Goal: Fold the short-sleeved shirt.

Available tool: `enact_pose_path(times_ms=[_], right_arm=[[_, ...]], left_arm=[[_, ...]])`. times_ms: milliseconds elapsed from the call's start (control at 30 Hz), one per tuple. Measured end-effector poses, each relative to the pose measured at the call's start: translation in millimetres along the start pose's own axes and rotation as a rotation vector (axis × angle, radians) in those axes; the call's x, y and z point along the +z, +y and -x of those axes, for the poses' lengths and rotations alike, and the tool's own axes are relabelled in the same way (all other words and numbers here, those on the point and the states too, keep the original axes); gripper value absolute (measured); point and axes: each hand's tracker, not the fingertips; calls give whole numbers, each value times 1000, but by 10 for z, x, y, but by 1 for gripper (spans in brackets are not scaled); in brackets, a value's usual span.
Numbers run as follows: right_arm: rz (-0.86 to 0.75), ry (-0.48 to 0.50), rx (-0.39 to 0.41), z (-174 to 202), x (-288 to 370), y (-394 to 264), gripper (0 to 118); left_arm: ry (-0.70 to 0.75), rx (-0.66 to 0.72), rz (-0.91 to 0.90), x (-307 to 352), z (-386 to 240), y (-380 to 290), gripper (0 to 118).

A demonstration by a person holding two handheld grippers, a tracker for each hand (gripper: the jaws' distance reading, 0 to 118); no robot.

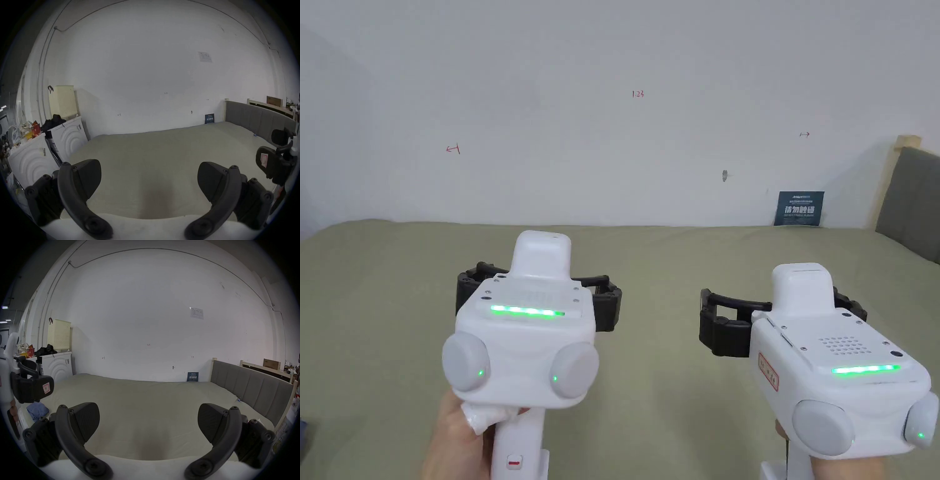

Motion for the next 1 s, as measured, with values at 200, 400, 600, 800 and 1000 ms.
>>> enact_pose_path(times_ms=[200, 400, 600, 800, 1000], right_arm=[[5, -6, -20, -24, -29, -5, 118], [7, -10, -14, -27, -33, -11, 118], [-5, -12, -21, -44, -45, 28, 118], [-5, -10, -18, -23, -37, 30, 118], [-2, -10, -20, -30, -36, 33, 118]], left_arm=[[-120, 2, -23, 44, 1, -24, 118], [-83, 49, -92, 63, 17, -71, 118], [-103, 75, -93, 51, 94, -97, 118], [-111, 72, -88, 27, 114, -112, 118], [-120, 59, -95, 37, 103, -121, 118]])
